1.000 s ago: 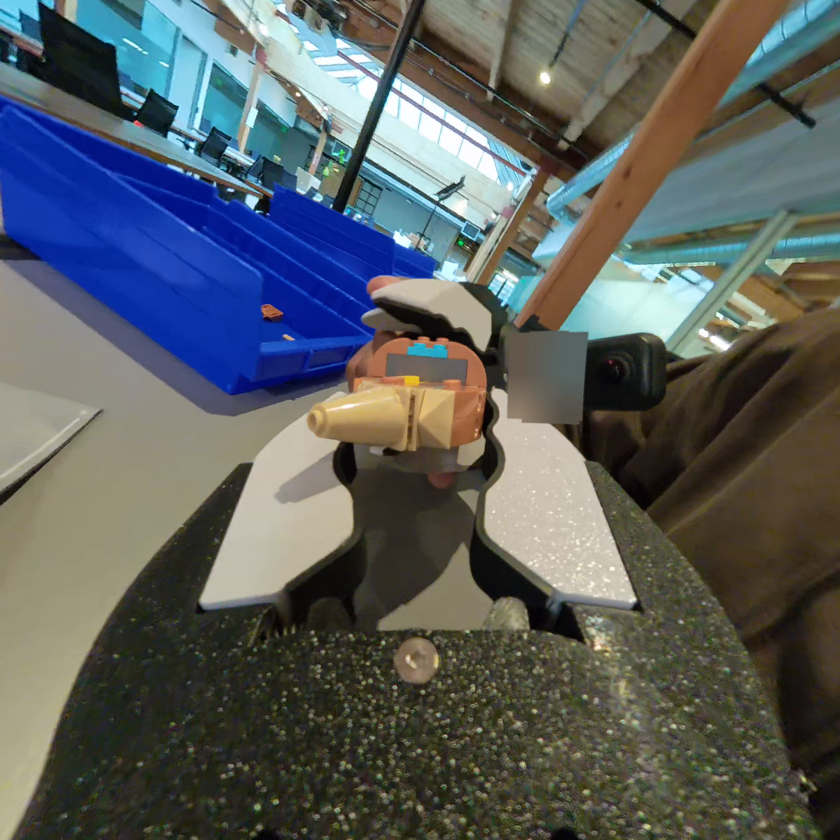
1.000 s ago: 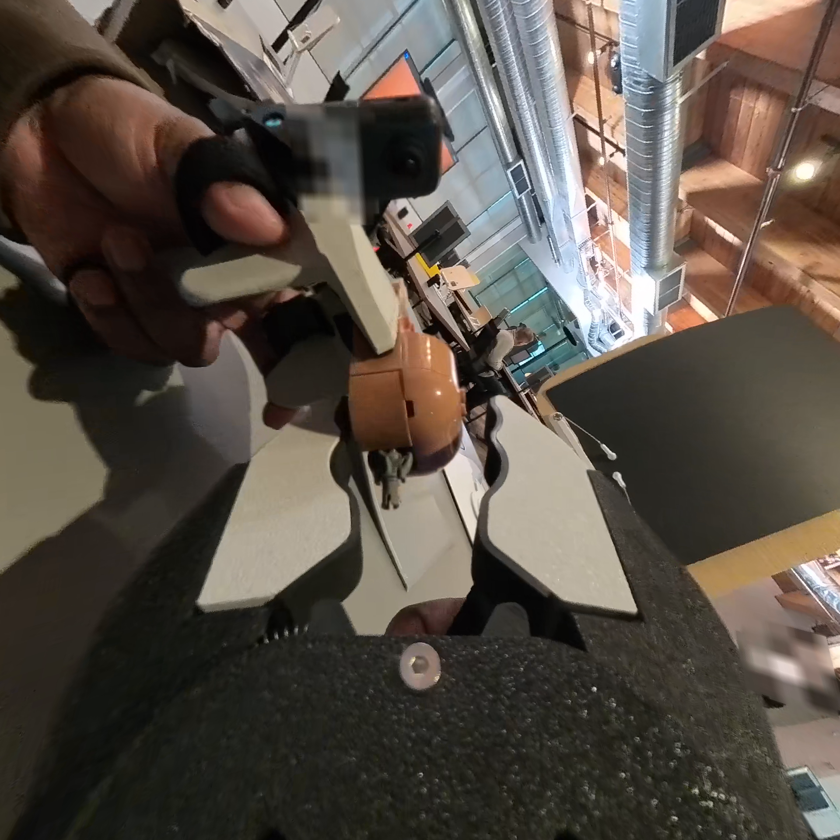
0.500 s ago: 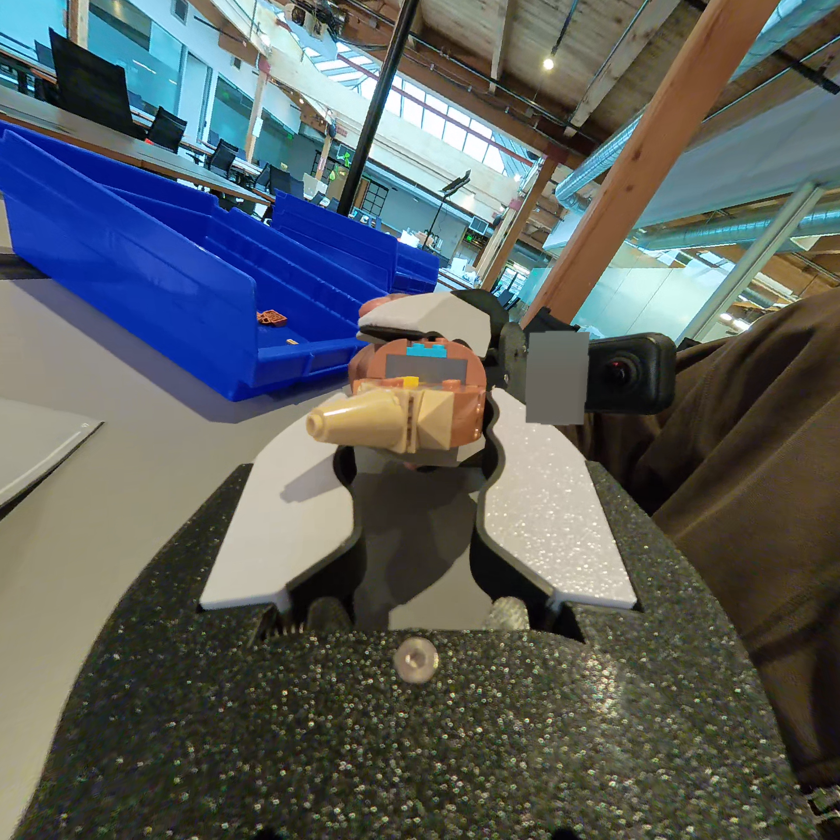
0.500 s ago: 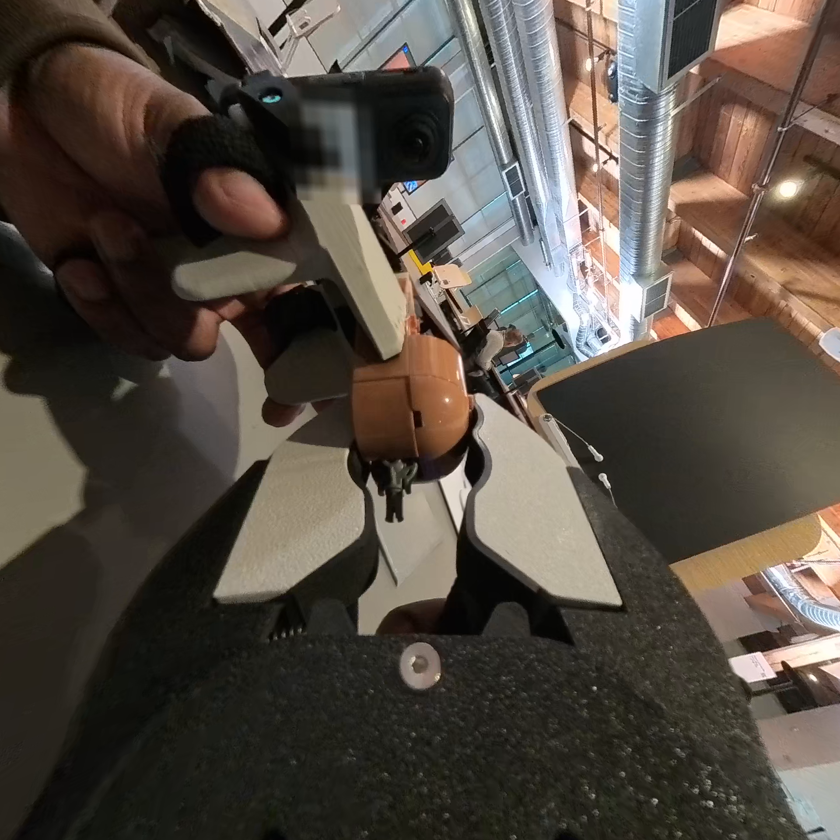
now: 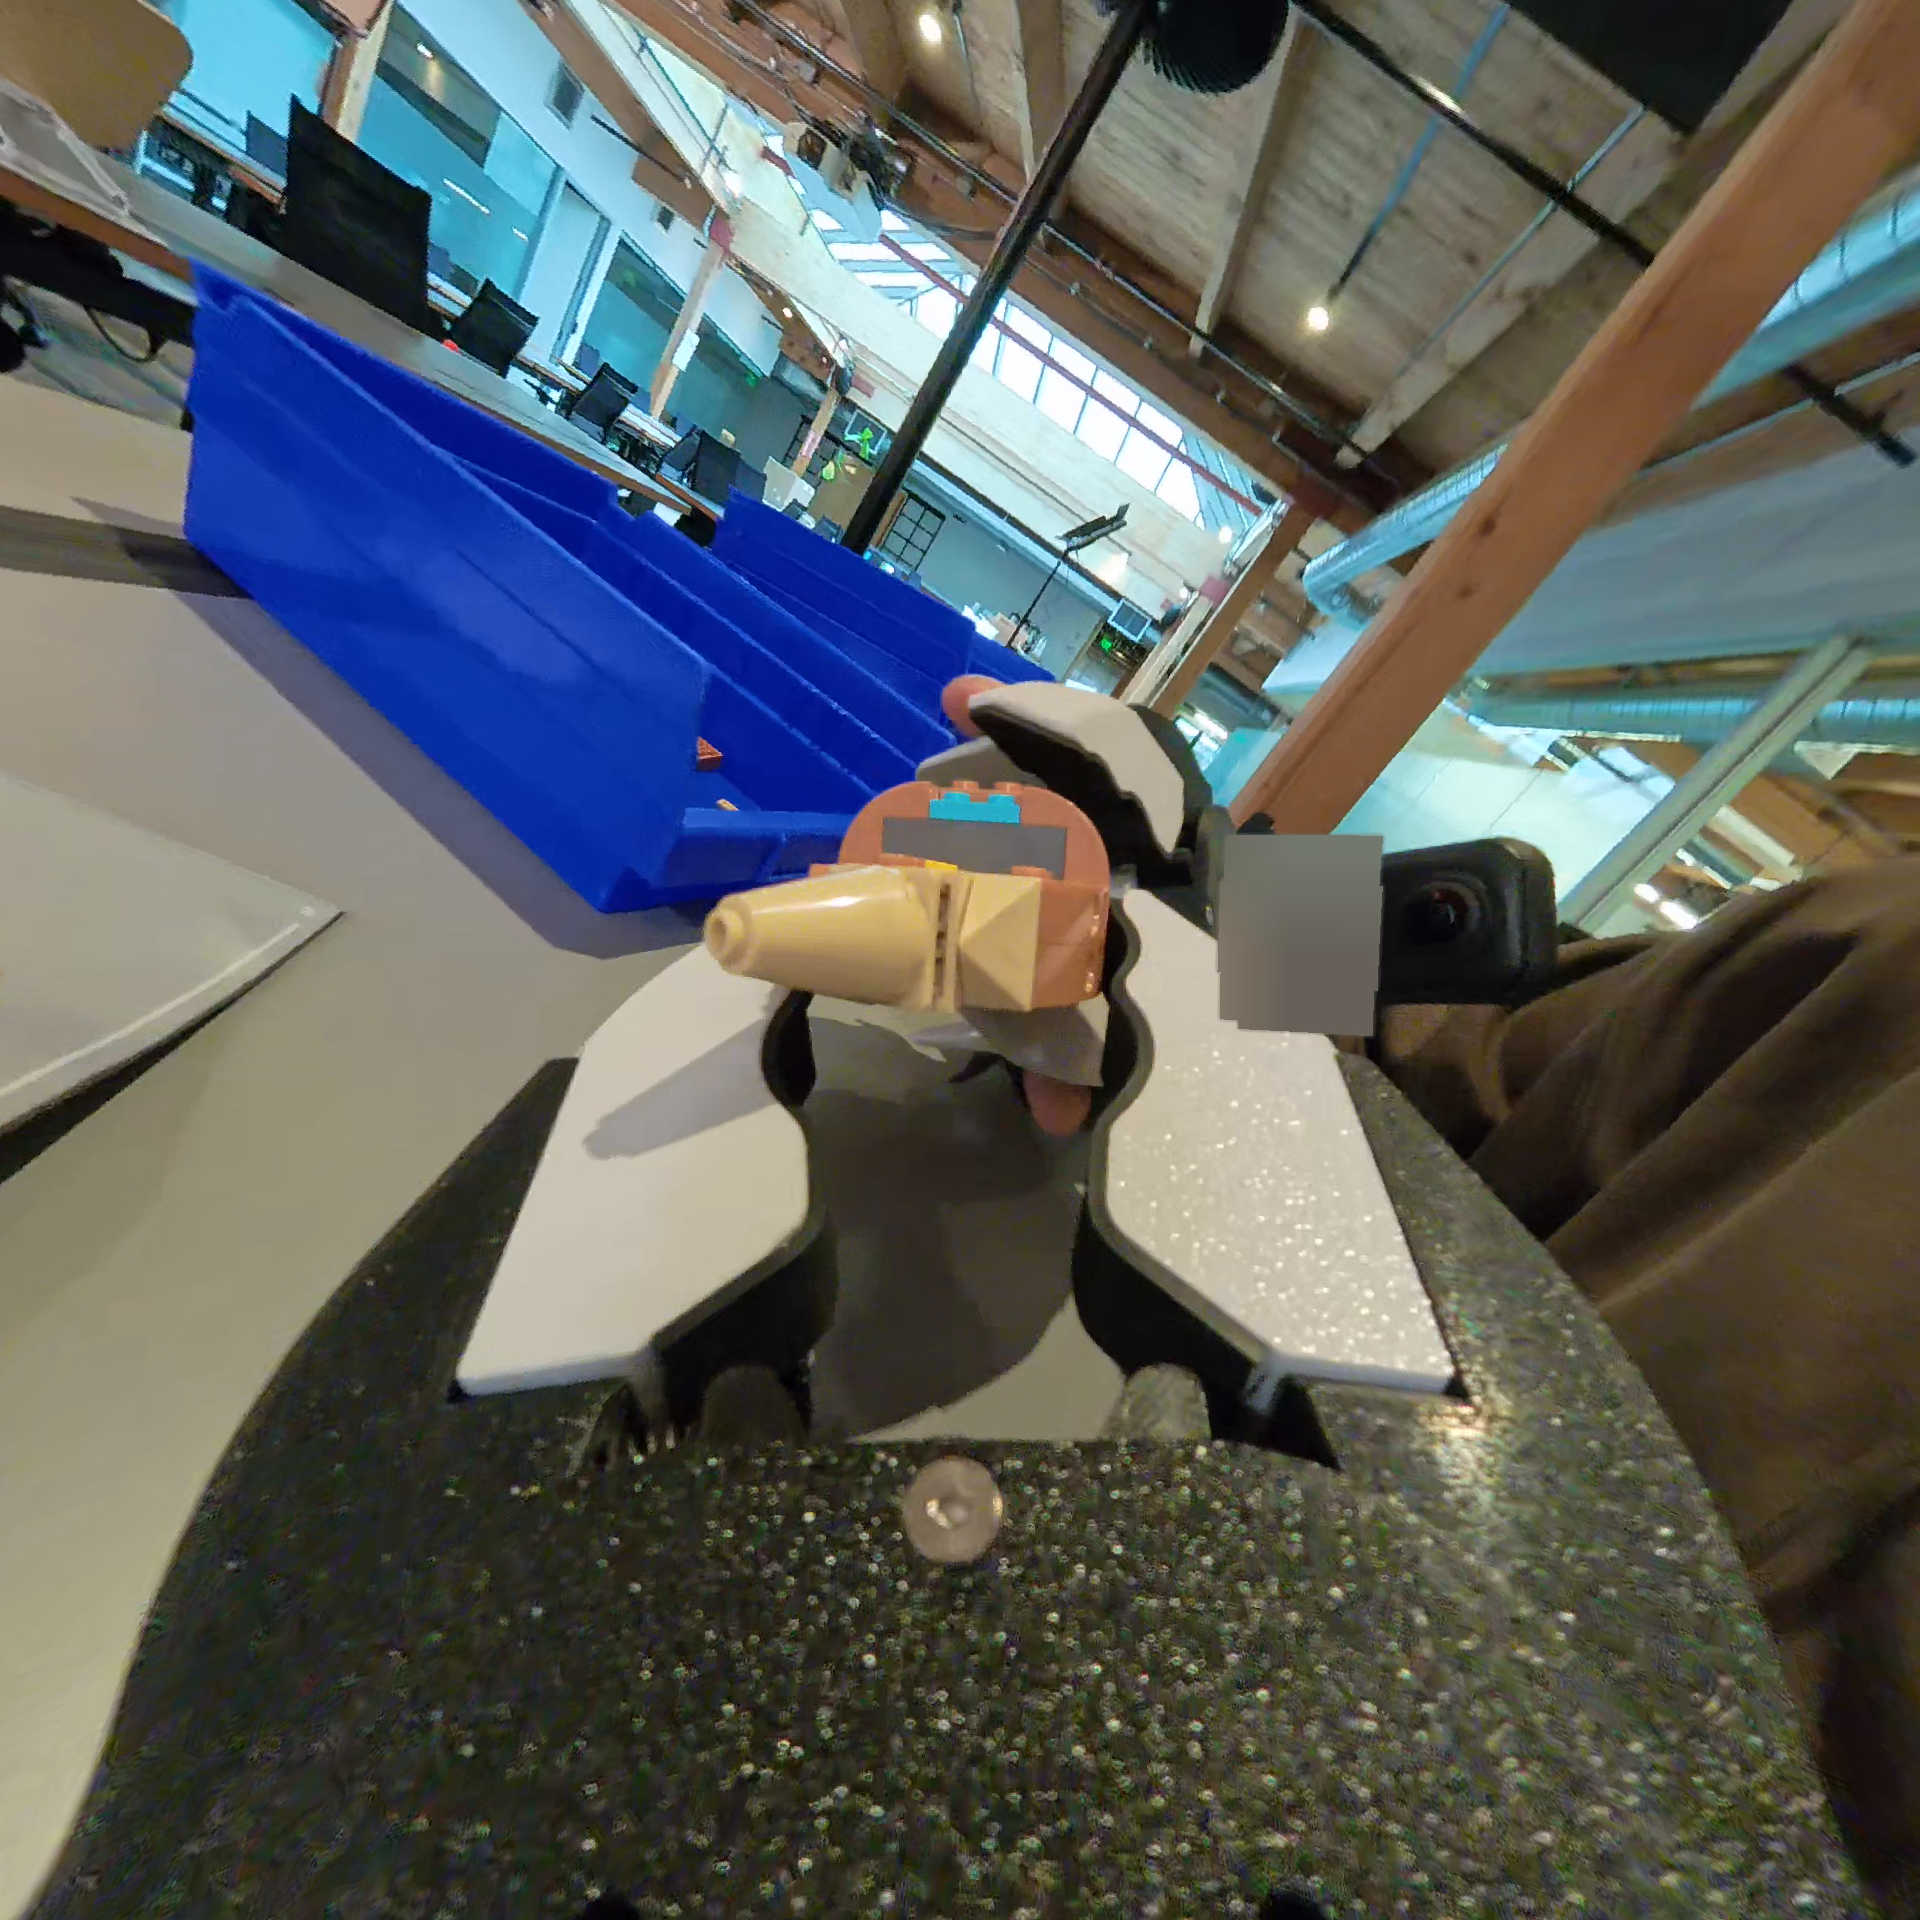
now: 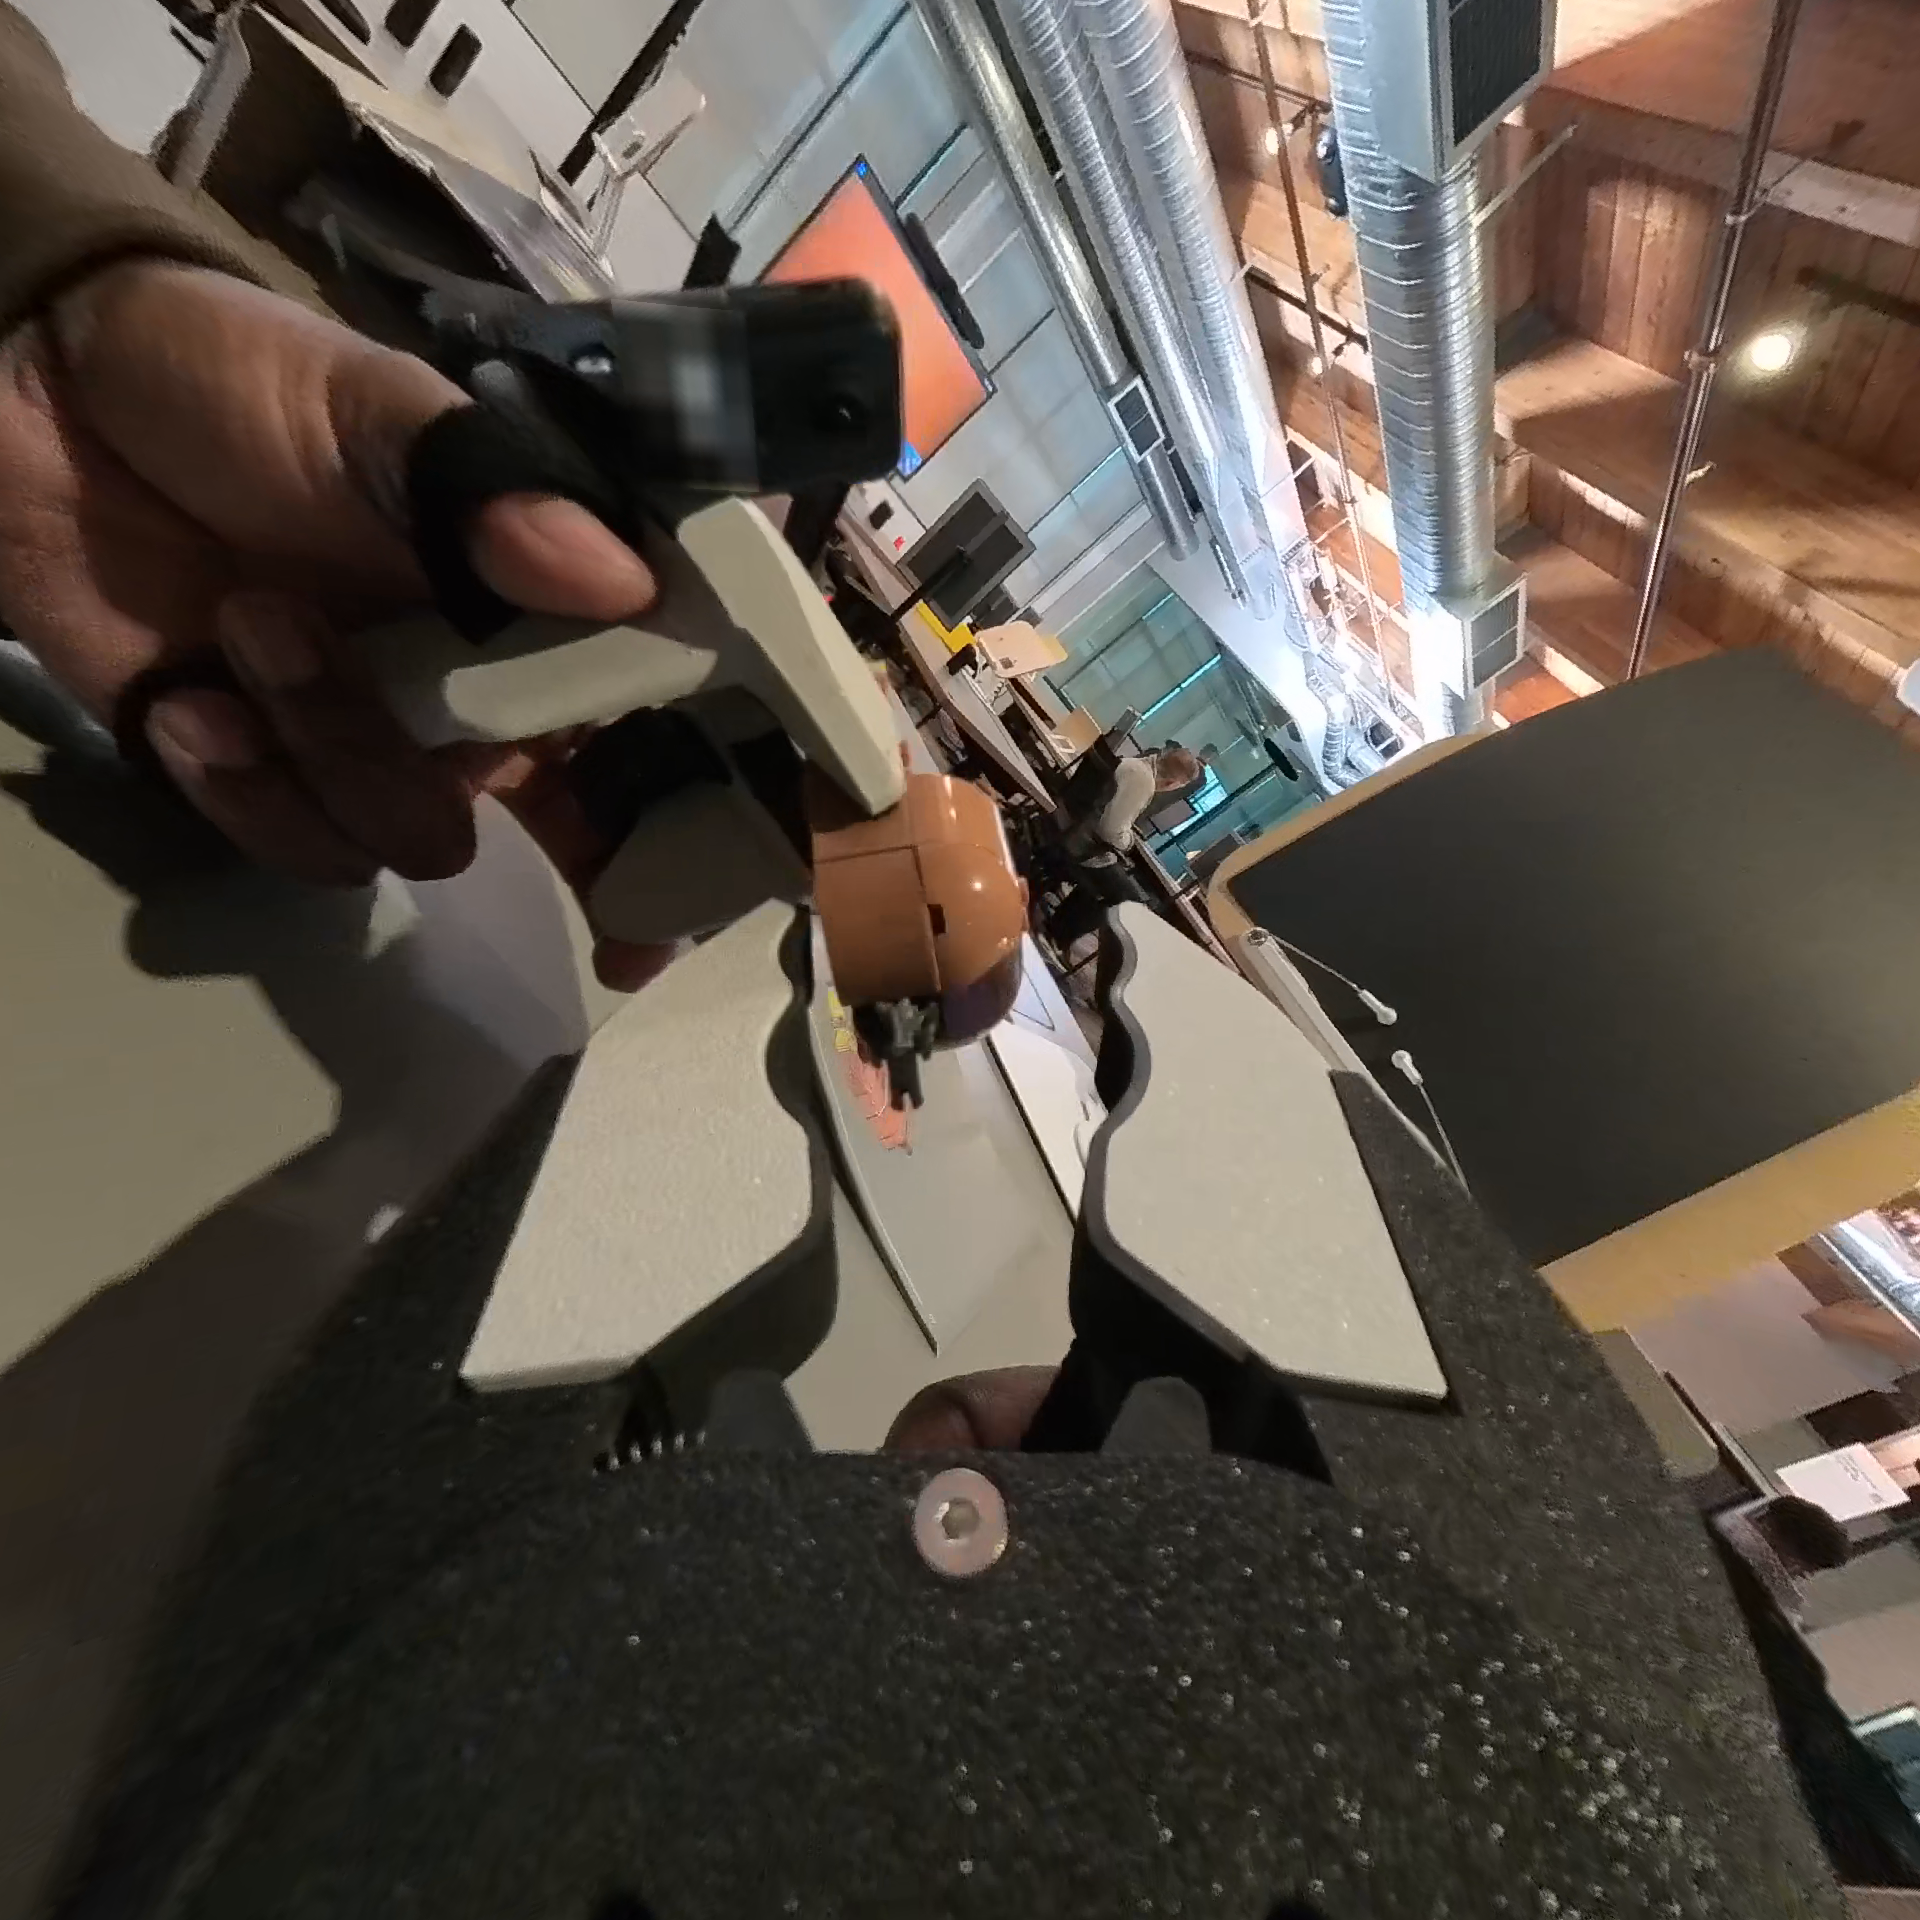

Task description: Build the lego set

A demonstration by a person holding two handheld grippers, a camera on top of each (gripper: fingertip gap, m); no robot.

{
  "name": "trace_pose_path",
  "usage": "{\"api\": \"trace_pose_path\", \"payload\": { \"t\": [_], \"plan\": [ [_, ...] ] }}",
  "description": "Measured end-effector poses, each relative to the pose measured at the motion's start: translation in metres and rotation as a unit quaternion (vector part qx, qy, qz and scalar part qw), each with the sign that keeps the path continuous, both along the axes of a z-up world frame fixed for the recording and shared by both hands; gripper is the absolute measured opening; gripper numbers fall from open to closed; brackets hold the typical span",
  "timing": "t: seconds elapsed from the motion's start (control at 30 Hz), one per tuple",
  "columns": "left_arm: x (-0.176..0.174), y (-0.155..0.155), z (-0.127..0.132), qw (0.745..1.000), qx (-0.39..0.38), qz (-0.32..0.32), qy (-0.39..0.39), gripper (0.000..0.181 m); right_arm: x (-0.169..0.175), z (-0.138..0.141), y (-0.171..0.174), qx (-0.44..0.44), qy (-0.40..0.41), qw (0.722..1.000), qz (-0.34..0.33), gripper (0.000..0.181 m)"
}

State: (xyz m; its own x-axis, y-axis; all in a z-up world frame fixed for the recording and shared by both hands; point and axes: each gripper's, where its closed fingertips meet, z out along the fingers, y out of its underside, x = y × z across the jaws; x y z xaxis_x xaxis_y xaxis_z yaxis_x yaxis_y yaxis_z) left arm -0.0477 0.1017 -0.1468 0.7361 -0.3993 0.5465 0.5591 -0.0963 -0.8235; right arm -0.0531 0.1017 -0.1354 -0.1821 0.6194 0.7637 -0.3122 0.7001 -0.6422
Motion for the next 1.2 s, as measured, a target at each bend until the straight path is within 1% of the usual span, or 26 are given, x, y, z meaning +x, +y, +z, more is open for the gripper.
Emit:
{"api": "trace_pose_path", "payload": {
  "t": [0.1,0.13,0.33,0.63,0.83,0.9,0.97,1.1,1.2],
  "plan": [
    [0.0,0.001,-0.003,1.0,-0.007,-0.006,-0.019,0.054,0.0,-0.003,-0.005,0.021,0.004,1.0,-0.002,0.046],
    [0.001,0.002,-0.003,1.0,-0.009,-0.008,-0.022,0.054,0.0,-0.003,-0.006,0.025,0.007,1.0,-0.002,0.037],
    [0.001,0.003,-0.005,0.999,-0.018,-0.007,-0.036,0.054,-0.001,-0.005,-0.004,0.023,-0.007,1.0,0.003,0.035],
    [-0.001,0.004,-0.006,0.999,-0.018,-0.001,-0.039,0.054,-0.002,-0.006,-0.002,0.03,-0.01,0.999,-0.008,0.035],
    [-0.005,0.006,-0.006,0.998,-0.026,0.005,-0.062,0.054,-0.006,-0.007,0.0,0.011,-0.024,1.0,-0.016,0.035],
    [-0.007,0.006,-0.004,0.996,-0.022,0.006,-0.082,0.054,-0.008,-0.005,0.0,0.006,-0.018,1.0,-0.023,0.036],
    [-0.015,0.007,-0.003,0.992,-0.021,0.015,-0.124,0.054,-0.01,-0.004,0.002,0.005,-0.017,0.999,-0.031,0.044],
    [-0.042,0.001,-0.001,0.971,0.0,0.034,-0.237,0.054,-0.015,-0.008,0.007,-0.004,-0.033,0.998,-0.046,0.049],
    [-0.053,-0.002,-0.003,0.958,0.003,0.043,-0.284,0.054,-0.019,-0.011,0.008,-0.005,-0.044,0.998,-0.053,0.048]
  ]
}}
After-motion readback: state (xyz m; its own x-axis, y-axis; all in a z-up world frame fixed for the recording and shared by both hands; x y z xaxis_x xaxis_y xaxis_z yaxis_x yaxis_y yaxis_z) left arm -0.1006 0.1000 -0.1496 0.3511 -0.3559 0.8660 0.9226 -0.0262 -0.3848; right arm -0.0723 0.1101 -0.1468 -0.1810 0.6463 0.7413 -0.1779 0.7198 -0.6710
